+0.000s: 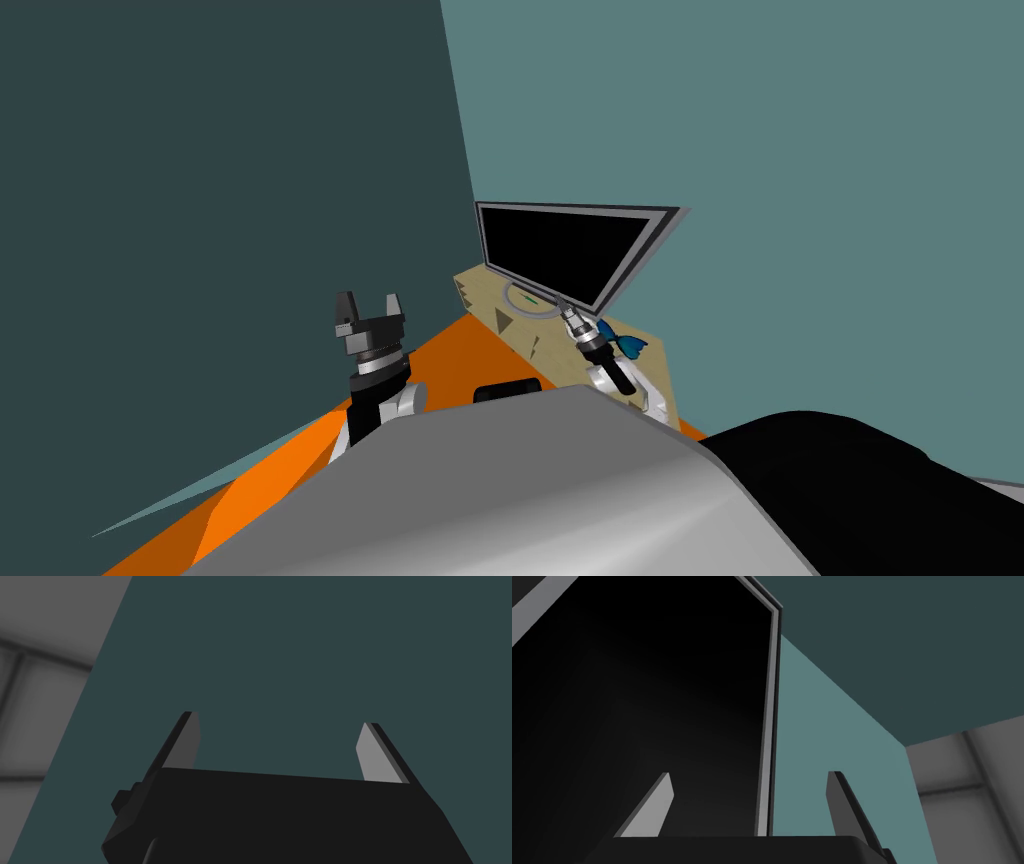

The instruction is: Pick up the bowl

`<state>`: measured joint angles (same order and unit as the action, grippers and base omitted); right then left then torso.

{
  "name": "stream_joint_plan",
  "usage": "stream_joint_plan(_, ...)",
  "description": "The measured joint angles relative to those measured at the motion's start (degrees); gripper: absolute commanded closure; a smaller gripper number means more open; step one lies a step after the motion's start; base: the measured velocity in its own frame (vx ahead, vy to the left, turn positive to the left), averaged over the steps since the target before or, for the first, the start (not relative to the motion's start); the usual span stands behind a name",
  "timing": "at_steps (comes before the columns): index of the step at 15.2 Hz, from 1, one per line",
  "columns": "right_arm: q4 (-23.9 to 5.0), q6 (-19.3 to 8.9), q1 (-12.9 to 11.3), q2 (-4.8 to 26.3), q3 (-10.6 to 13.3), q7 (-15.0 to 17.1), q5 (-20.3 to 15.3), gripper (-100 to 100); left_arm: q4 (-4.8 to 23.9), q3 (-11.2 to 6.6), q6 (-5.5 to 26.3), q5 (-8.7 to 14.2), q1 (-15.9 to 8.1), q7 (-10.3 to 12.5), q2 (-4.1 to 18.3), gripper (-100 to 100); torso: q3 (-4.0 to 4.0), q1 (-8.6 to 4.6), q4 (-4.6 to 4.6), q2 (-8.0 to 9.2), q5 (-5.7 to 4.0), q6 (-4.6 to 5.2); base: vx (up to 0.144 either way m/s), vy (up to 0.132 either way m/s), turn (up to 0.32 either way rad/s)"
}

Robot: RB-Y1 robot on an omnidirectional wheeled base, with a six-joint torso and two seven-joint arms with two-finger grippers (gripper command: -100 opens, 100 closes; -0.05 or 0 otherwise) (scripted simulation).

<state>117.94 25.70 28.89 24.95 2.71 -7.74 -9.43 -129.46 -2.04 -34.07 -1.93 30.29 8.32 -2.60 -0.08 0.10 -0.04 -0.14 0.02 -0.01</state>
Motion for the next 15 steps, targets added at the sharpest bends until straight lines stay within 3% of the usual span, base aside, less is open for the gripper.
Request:
stream_joint_plan(8, -6.9, -1.5, -0.5, 9.6, 2.6, -1.7, -7.8, -100, 0.0, 0.0, 0.0, 0.0, 0.0, 0.0, 0.0, 0, 0.0, 0.02, 0.0, 0.0, 0.01, 0.0, 0.031, 0.031, 0.032)
stream_joint_plan(10, -9.9, -1.7, -1.5, 11.6, 3.6, -2.2, -10.0, -100, 0.0, 0.0, 0.0, 0.0, 0.0, 0.0, 0.0, 0, -0.01, 0.0, 0.0, -0.02, 0.0, -0.01, 0.034, 0.03, 0.039)
stream_joint_plan(15, -14.6, -2.3, -0.9, 16.3, 5.7, -3.8, -15.5, -100, 0.0, 0.0, 0.0, 0.0, 0.0, 0.0, 0.0, 0, -0.02, 0.01, 0.0, -0.03, 0.0, 0.0, 0.039, 0.031, 0.037)
